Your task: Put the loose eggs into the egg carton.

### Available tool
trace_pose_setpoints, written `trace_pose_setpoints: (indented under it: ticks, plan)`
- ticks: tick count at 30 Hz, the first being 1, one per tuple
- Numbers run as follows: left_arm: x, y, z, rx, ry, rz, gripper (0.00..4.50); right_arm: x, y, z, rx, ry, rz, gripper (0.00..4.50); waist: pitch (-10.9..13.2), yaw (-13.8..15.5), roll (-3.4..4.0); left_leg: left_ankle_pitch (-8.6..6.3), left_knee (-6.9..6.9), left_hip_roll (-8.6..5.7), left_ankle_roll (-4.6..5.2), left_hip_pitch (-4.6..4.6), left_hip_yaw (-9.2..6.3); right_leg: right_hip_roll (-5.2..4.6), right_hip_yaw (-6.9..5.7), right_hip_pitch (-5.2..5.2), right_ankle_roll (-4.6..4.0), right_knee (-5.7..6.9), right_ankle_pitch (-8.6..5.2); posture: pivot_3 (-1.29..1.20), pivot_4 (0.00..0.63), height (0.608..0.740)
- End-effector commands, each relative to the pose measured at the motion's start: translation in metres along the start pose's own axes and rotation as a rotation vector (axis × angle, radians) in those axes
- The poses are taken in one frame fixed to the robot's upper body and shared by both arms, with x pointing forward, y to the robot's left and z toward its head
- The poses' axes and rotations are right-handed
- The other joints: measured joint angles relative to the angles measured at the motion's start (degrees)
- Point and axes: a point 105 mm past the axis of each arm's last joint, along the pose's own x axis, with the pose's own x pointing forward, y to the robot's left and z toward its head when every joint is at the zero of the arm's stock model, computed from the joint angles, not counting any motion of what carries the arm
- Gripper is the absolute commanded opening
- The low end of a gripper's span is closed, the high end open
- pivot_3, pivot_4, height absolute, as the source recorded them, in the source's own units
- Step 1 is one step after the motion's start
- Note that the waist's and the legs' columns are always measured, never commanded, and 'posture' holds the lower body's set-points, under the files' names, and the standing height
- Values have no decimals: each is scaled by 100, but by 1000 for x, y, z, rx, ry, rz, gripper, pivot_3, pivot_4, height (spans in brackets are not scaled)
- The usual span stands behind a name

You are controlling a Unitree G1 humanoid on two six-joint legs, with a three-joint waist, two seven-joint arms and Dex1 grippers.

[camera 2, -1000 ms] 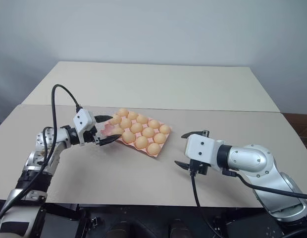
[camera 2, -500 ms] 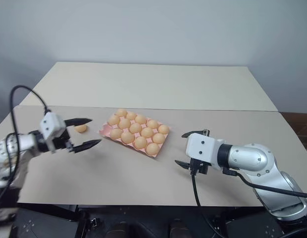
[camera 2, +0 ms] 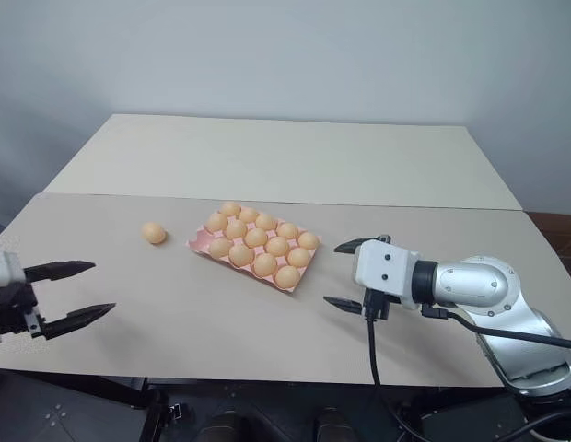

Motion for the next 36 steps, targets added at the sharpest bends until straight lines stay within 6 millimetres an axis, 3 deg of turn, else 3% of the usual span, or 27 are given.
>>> trace_pose_setpoints:
  ticks: [1,6,10,12,21,30,36]
  plan:
    - [-3,7,10,63,-2,99,4467,-3,-4,7,-39,-26,-12,4500,0,1,0,0,0,0,0,0,-1,0,0,0,0,0,0,0,150,740]
    - [14,36,-1,23,53,280,4467,-1,-4,9,-32,-30,-2,4500,0,17,0,0,0,-2,0,1,-2,1,-1,1,0,3,0,0,150,740]
    - [26,55,2,8,32,352,4467,-1,-6,10,-31,-29,-9,4500,-1,4,-2,0,0,-3,0,-3,-2,0,-1,-1,0,0,1,0,150,740]
    - [41,70,4,-7,2,382,4467,-2,-7,10,-27,-25,-13,4500,-1,19,-1,0,-1,-3,0,-4,-2,1,0,-4,0,1,1,0,150,740]
    - [102,102,-4,-96,-30,402,4467,-7,-7,11,-9,6,-52,4500,-1,3,-3,0,4,-7,0,-16,-6,1,-2,-9,0,4,2,0,150,740]
    - [145,104,-13,-121,-26,369,4467,-14,-2,10,19,45,-92,4500,-2,12,-3,0,11,-8,0,-18,-7,0,-4,-6,1,5,2,0,150,740]
    - [160,104,-26,-142,2,385,4467,-18,-1,9,26,67,-109,4500,-2,9,-4,0,11,-9,0,-23,-9,0,-7,-8,1,4,2,0,150,740]
